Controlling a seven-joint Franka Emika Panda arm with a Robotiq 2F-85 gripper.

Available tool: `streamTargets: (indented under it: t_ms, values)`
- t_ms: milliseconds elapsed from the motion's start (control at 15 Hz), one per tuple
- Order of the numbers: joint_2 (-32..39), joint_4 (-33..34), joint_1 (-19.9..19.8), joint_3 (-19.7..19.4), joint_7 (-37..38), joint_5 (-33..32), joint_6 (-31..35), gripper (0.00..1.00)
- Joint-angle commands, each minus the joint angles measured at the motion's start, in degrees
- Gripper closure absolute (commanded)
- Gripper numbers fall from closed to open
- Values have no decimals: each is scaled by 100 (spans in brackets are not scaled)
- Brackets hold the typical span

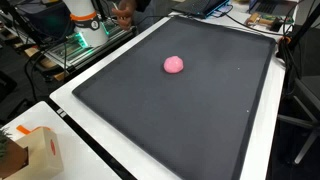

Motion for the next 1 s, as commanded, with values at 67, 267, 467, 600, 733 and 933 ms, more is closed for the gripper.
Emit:
streamTargets:
  t_ms: [67,267,467,600,733,933]
  values:
    - [12,-220,30,-28,19,-28,-57,0]
    - [55,-23,32,-30,21,-29,-61,0]
    - [60,-4,55,-43,6,-3,-85,0]
    - [63,27,68,-46,-16,-6,-113,0]
    - [65,47,90,-49,-49,-11,-142,24]
    - [63,60,105,-52,-61,-3,-143,44]
